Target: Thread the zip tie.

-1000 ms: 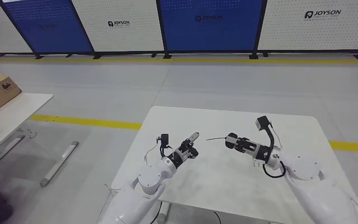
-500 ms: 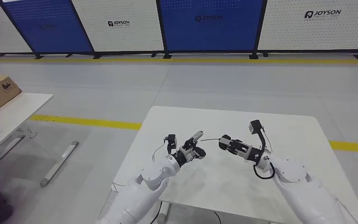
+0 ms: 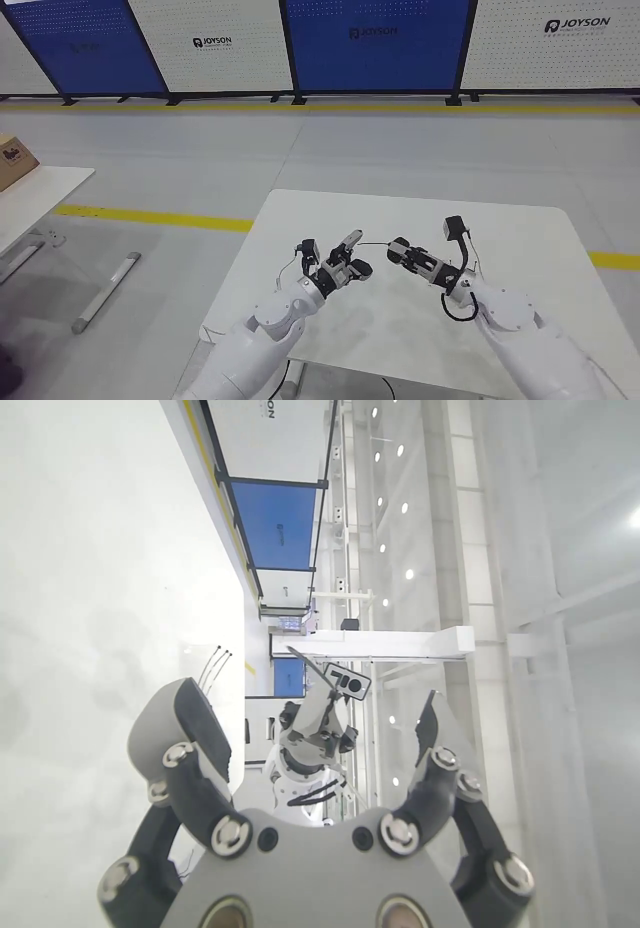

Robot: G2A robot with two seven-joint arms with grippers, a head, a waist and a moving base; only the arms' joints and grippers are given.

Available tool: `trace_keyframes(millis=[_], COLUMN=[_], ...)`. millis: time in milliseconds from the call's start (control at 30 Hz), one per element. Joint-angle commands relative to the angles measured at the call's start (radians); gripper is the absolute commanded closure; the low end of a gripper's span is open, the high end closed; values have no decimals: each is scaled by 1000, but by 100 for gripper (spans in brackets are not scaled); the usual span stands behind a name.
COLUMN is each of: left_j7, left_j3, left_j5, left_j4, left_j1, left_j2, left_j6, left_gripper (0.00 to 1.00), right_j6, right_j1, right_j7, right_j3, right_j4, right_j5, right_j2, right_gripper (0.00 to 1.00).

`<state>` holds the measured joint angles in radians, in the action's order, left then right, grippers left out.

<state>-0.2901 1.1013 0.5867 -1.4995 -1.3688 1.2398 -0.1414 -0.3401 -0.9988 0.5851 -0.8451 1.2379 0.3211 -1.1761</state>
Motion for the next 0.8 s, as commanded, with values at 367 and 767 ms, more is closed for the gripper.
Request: trace_keyframes(millis=[367, 767], left_j7=[4, -2], left_j3=[-16, -37], left_j5=[-16, -2], left_j4=[5, 79], left_j1=[7, 46], left_j2=[4, 19], left_j6=[-25, -124], left_gripper=[0, 90], right_j6=[0, 0], right_j1=[5, 5], right_j7=[8, 8], right_j3=[4, 4], right_j4=[-7, -7], right_j5=[11, 11], right_j2=[-4, -4], right_gripper=[100, 100])
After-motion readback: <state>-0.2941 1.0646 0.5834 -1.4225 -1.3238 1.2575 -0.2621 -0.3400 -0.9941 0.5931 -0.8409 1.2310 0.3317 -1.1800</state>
